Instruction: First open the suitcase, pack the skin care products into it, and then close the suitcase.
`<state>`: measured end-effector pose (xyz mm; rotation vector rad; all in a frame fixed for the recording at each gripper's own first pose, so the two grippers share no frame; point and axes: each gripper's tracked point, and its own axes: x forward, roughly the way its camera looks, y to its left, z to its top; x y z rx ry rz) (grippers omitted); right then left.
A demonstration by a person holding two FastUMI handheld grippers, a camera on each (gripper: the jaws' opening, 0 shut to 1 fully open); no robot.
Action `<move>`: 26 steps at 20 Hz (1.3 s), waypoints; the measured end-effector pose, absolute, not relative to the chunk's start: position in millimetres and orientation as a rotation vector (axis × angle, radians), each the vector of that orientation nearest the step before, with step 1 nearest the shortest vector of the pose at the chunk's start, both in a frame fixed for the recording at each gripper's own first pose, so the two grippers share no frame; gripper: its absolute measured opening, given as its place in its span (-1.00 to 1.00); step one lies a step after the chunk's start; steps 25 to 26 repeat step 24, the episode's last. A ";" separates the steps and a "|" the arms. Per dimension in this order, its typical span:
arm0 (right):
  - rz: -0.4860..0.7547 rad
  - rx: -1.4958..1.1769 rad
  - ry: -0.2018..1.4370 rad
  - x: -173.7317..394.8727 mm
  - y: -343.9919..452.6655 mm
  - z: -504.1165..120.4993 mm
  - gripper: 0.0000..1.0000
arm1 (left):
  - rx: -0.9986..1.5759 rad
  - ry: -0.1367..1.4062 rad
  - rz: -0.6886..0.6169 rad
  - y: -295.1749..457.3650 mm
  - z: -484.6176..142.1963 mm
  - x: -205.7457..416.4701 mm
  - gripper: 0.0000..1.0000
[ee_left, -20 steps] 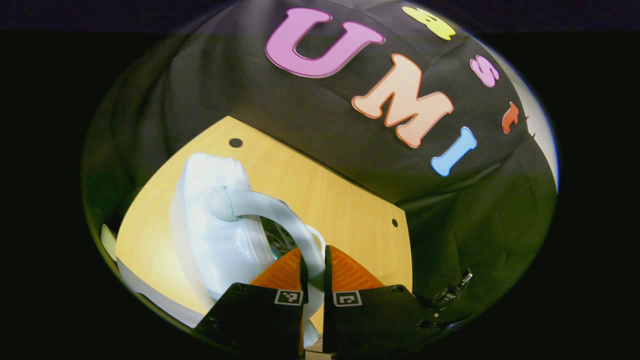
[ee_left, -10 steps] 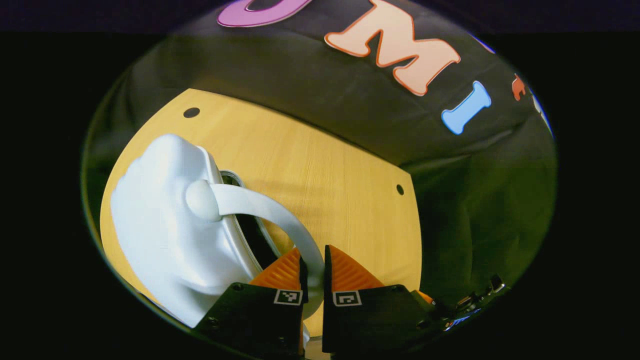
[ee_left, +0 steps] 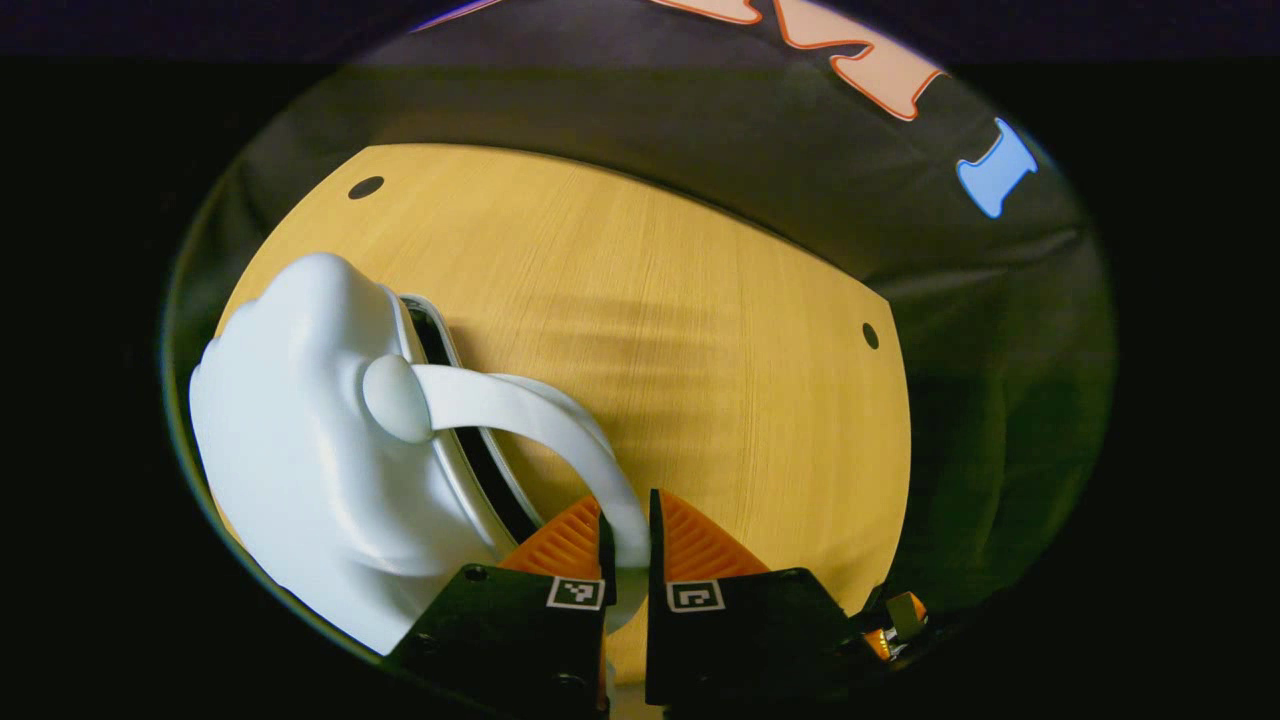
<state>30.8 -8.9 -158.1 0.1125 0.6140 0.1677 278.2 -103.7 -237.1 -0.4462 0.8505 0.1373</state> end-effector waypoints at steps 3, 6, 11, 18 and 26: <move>0.166 0.131 0.592 35.3 -16.6 -151.5 0.99 | -0.370 0.862 0.199 -97.1 -241.1 272.0 -0.74; 0.183 0.140 0.572 39.8 -18.9 -145.5 0.93 | -0.315 0.844 0.218 -105.4 -240.7 262.3 -0.24; 0.235 0.134 0.536 45.6 -16.5 -133.3 0.92 | -0.271 0.766 0.240 -131.1 -220.3 228.6 0.77; 0.303 0.127 0.513 48.7 -14.6 -121.1 0.98 | -0.253 0.748 0.237 -164.5 -217.3 184.0 0.80; 0.344 0.118 0.502 48.8 -18.5 -116.1 0.99 | -0.239 0.777 0.243 -183.3 -236.6 165.8 0.89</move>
